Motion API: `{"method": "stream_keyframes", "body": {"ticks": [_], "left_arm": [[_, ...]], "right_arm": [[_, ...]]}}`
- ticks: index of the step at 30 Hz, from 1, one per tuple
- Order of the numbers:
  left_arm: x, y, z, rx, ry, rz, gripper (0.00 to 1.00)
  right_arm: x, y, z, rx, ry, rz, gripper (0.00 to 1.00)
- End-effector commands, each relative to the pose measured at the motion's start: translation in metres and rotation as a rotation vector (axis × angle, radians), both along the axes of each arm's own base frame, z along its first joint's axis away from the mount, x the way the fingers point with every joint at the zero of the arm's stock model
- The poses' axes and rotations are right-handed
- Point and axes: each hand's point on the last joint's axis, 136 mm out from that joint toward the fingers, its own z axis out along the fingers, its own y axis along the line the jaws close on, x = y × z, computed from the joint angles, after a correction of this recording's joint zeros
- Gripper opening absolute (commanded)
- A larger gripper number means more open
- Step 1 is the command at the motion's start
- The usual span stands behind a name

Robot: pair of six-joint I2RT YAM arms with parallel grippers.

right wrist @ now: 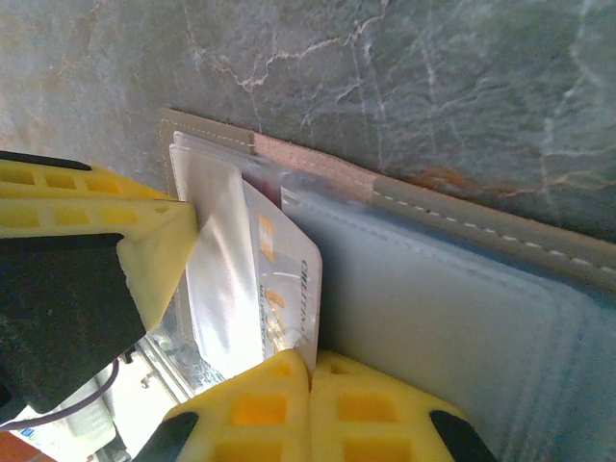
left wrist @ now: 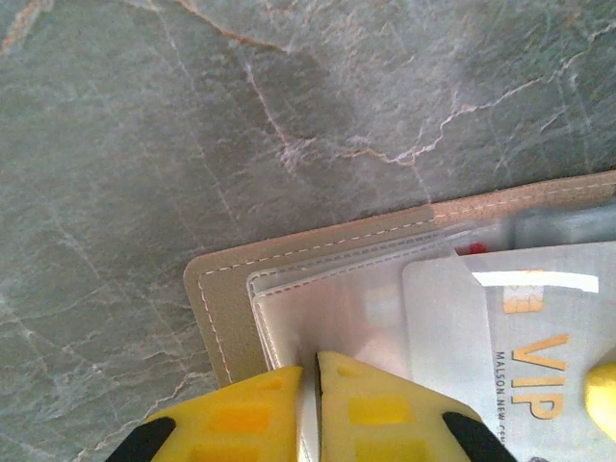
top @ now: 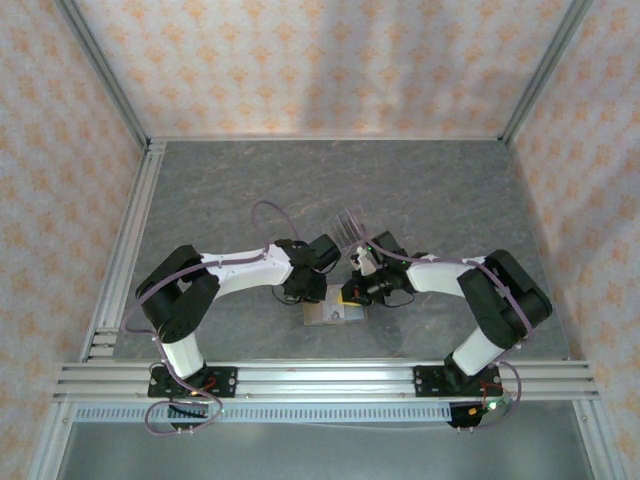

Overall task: Put the credit cards into the card holder
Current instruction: Insert the credit card into the card slot.

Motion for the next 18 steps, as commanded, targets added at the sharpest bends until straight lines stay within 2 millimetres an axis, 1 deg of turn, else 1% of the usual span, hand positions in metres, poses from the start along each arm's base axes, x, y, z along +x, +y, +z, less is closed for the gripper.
{"method": "stream_keyframes", "body": {"ticks": [1, 8, 11, 15, 18], "left_arm": [[-0.001, 0.003, -0.002, 0.025, 0.006, -0.002, 0.13], [0.008, -0.011, 0.018, -0.026, -0.02, -0.007, 0.13], [0.01, -0.015, 0.026, -0.046, -0.027, -0.007, 0.13], [0.011, -0.013, 0.041, -0.064, -0.049, 0.001, 0.13], [0.01, -0.003, 0.049, -0.081, -0.065, 0.031, 0.13]], "right_arm": [[-0.006, -0.005, -0.014, -0.043, 0.025, -0.018, 0.0], [-0.003, 0.007, -0.015, -0.046, 0.007, -0.036, 0.0], [-0.003, 0.006, -0.021, -0.063, 0.015, -0.046, 0.0], [-0.007, 0.001, -0.027, -0.089, 0.023, -0.052, 0.0], [-0.009, -0.003, -0.032, -0.108, 0.032, -0.054, 0.0]]}}
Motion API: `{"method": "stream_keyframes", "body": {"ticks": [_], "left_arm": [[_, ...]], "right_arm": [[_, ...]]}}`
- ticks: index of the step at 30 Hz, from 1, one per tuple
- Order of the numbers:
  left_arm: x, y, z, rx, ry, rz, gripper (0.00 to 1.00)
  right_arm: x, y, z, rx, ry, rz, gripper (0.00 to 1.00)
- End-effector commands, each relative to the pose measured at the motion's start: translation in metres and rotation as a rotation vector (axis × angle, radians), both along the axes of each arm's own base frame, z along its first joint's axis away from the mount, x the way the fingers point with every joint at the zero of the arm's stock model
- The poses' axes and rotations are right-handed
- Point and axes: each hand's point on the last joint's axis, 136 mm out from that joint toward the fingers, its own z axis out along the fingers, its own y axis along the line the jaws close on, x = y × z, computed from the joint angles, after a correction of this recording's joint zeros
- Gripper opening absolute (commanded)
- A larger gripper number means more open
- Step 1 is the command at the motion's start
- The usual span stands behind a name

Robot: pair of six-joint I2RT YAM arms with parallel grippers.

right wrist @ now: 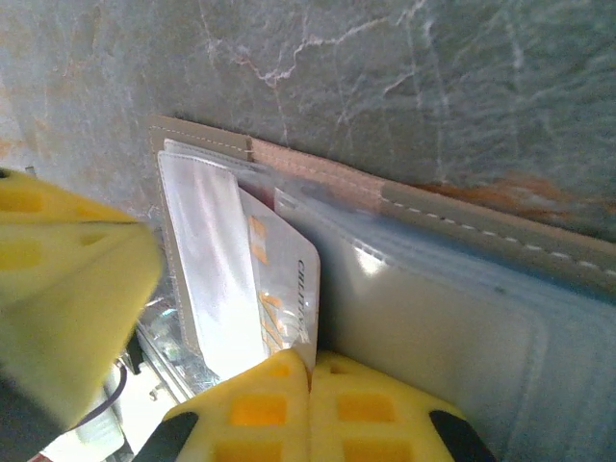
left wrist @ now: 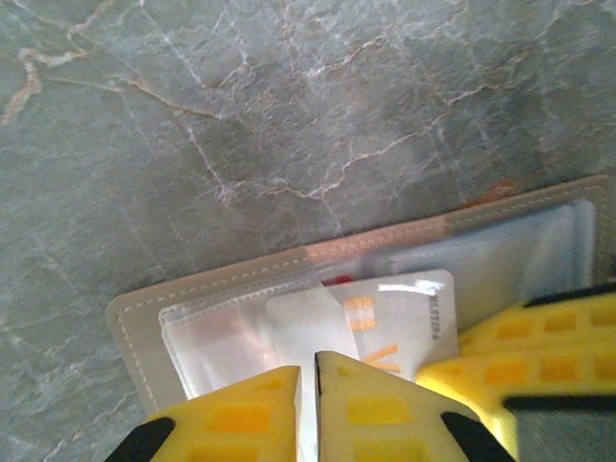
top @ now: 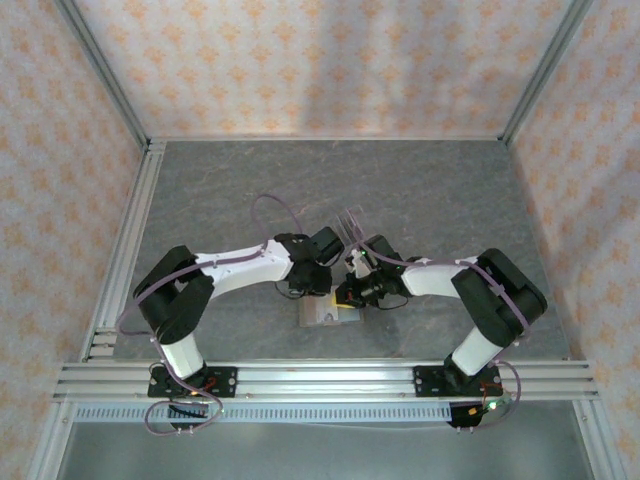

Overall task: Put the credit cards into the card holder
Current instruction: Insert the credit card into the card slot.

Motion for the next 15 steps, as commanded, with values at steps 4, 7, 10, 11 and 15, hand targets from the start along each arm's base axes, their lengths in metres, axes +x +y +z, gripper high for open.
{"method": "stream_keyframes", "body": {"ticks": [4, 7, 10, 11, 15], "left_arm": [[-0.011, 0.03, 0.018, -0.004, -0.012, 0.053, 0.11], [-0.019, 0.041, 0.011, 0.021, 0.001, 0.053, 0.06], [-0.026, 0.045, 0.002, 0.023, 0.022, 0.056, 0.02], [-0.028, 0.044, -0.001, 0.022, 0.025, 0.054, 0.01], [-0.033, 0.041, -0.012, 0.036, 0.045, 0.036, 0.0]], "right_arm": [[-0.008, -0.02, -0.029, -0.122, 0.028, -0.044, 0.0], [-0.007, -0.023, -0.027, -0.134, 0.017, -0.047, 0.0], [-0.006, -0.024, -0.022, -0.146, 0.004, -0.044, 0.0], [-0.005, -0.024, -0.021, -0.145, 0.0, -0.042, 0.0], [-0.003, -0.02, -0.013, -0.126, -0.007, -0.038, 0.0]]}}
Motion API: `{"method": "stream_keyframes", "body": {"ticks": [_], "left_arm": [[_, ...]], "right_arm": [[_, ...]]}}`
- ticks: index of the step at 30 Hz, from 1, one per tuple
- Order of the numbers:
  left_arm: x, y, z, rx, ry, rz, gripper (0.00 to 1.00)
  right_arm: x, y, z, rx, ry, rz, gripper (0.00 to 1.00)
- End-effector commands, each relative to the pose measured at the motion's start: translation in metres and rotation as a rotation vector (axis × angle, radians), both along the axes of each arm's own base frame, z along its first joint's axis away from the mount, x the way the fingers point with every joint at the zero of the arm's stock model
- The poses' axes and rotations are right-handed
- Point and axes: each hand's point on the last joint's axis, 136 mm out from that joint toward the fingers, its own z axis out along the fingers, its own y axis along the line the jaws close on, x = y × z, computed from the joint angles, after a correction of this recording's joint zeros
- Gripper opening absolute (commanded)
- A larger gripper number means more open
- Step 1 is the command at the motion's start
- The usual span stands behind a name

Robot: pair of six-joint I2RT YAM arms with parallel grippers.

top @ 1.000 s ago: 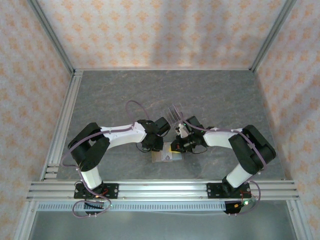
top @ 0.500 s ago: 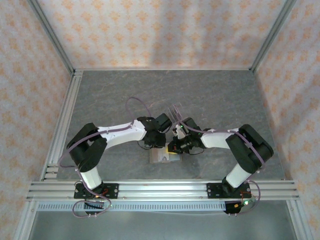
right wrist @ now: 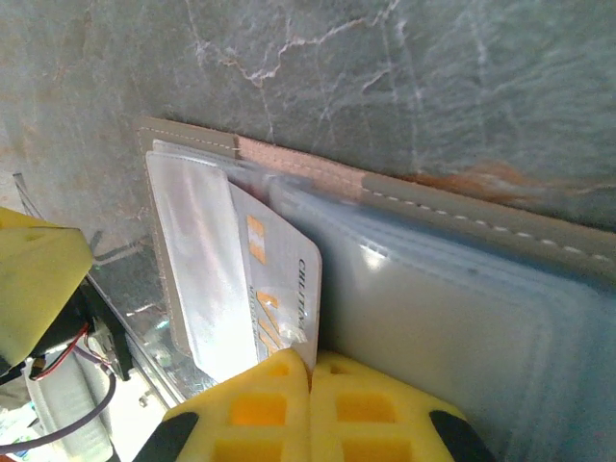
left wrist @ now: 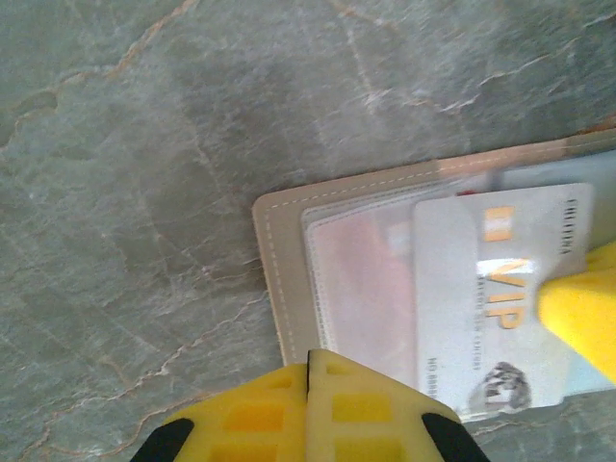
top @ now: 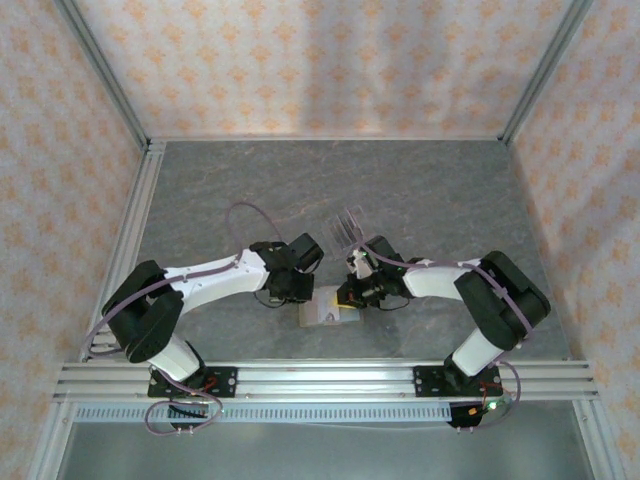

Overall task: Put the credit cards into the card holder
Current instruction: Insert the credit card into the card slot.

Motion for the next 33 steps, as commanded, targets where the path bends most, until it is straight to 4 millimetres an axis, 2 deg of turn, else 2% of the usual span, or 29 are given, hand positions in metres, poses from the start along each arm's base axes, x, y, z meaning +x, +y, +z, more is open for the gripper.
{"method": "stream_keyframes", "body": {"ticks": [1, 7, 16, 33], "left_arm": [[-0.008, -0.001, -0.011, 0.022, 0.03, -0.005, 0.0], [-0.016, -0.003, -0.028, 0.051, 0.055, -0.016, 0.0], [-0.024, 0.002, -0.039, 0.07, 0.064, -0.006, 0.0], [-0.025, 0.004, -0.04, 0.082, 0.055, -0.008, 0.0]], "right_arm": [[-0.004, -0.014, -0.013, -0.099, 0.015, -0.018, 0.0], [-0.004, -0.013, -0.015, -0.109, 0.027, -0.001, 0.0], [-0.003, -0.006, -0.012, -0.097, 0.023, 0.007, 0.0], [-0.002, 0.017, -0.01, -0.063, 0.012, 0.012, 0.0]]}}
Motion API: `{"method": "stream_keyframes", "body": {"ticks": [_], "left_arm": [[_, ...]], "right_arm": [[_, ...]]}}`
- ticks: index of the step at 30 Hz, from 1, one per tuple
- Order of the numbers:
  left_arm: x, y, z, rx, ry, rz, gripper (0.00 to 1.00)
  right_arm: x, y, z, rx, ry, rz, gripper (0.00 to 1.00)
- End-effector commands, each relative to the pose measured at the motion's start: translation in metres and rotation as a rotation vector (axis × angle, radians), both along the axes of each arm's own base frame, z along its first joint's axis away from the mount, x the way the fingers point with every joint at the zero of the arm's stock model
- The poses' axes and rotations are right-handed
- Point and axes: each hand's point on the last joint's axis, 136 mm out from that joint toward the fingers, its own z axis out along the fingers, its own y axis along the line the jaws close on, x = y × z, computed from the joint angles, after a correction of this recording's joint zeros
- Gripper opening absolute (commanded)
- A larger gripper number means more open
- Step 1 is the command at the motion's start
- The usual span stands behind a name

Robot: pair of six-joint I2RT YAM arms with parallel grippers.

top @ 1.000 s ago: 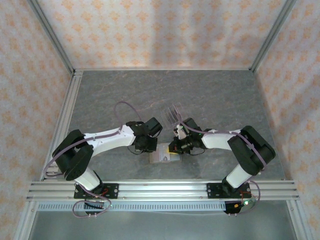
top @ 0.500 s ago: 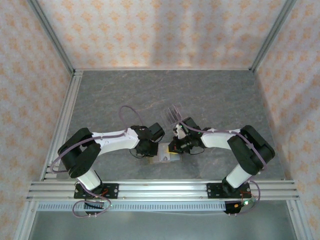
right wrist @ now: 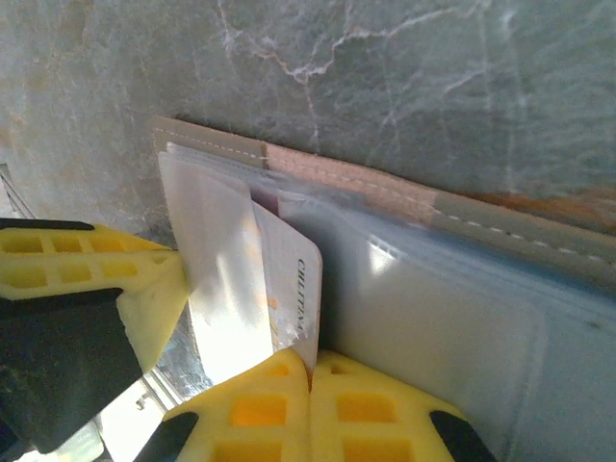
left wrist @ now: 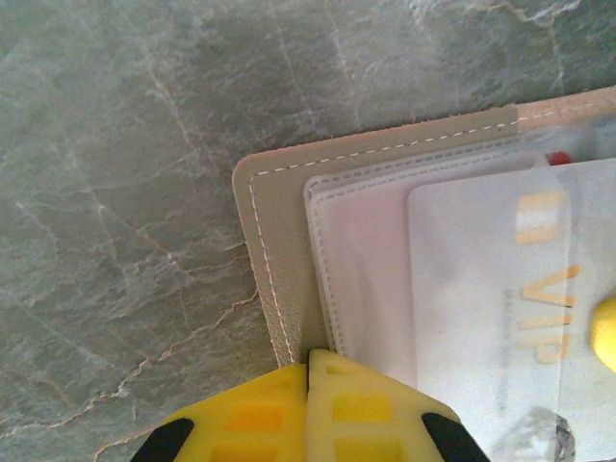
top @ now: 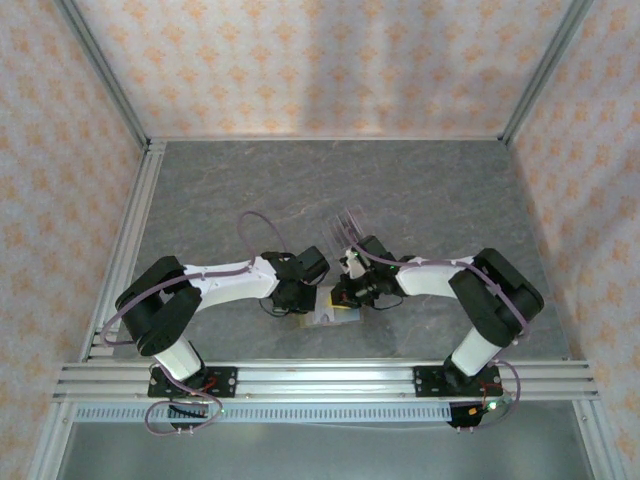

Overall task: Put the credit cards into the card holder
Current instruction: Insert the credit card into the card slot.

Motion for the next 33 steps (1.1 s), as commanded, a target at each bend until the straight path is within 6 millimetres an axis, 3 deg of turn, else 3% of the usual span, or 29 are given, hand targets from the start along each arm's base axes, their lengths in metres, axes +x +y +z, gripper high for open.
{"method": "stream_keyframes", "body": {"ticks": [1, 8, 13, 17, 24, 28, 33], "left_arm": [[-0.009, 0.009, -0.01, 0.044, 0.013, -0.002, 0.0], [-0.01, 0.009, -0.01, 0.041, 0.01, -0.001, 0.0], [-0.01, 0.009, -0.009, 0.041, 0.011, -0.004, 0.0], [-0.009, 0.009, -0.009, 0.044, 0.005, -0.003, 0.0], [-0.012, 0.012, -0.01, 0.042, 0.004, -0.004, 0.0], [-0.011, 0.012, -0.01, 0.043, 0.002, -0.009, 0.0], [-0.009, 0.008, -0.007, 0.035, -0.004, -0.011, 0.0]], "right_arm": [[0.001, 0.002, -0.01, -0.043, 0.005, -0.022, 0.0], [0.005, 0.022, -0.001, -0.003, -0.036, -0.049, 0.0], [0.007, 0.022, -0.001, -0.002, -0.052, -0.079, 0.08], [0.007, 0.012, 0.011, -0.049, -0.089, -0.077, 0.15], [0.015, -0.023, 0.069, -0.183, -0.25, -0.1, 0.35], [0.015, -0.043, 0.073, -0.291, -0.291, -0.083, 0.36], [0.021, -0.046, 0.064, -0.381, -0.29, -0.037, 0.35]]}}
